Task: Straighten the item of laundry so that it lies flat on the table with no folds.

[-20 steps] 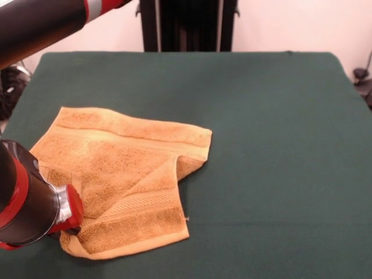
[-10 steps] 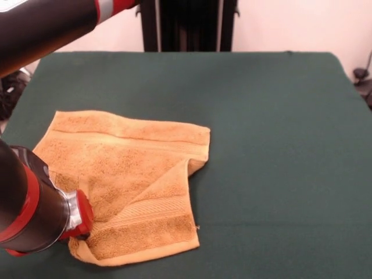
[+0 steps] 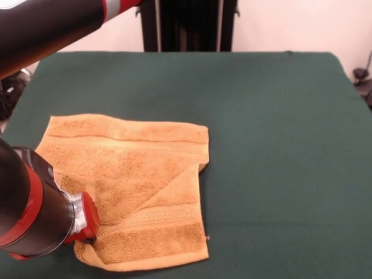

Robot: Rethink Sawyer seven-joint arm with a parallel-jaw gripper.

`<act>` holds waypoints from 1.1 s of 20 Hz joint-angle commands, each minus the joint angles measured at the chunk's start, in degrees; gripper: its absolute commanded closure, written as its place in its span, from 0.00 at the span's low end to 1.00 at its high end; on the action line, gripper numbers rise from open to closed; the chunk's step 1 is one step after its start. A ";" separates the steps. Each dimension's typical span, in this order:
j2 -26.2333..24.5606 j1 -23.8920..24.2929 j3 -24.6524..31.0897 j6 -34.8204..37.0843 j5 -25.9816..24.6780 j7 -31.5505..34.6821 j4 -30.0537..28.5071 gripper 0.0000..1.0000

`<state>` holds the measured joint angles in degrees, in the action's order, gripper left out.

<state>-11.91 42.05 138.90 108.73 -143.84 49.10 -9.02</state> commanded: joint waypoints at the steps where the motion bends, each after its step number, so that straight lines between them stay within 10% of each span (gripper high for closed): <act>1: -1.17 -1.91 5.94 -6.36 -6.97 -10.71 4.61 1.00; 22: -3.99 -1.41 14.73 -12.03 -11.39 -12.68 6.26 1.00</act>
<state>-15.98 42.05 154.24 101.40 -150.94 49.10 -8.92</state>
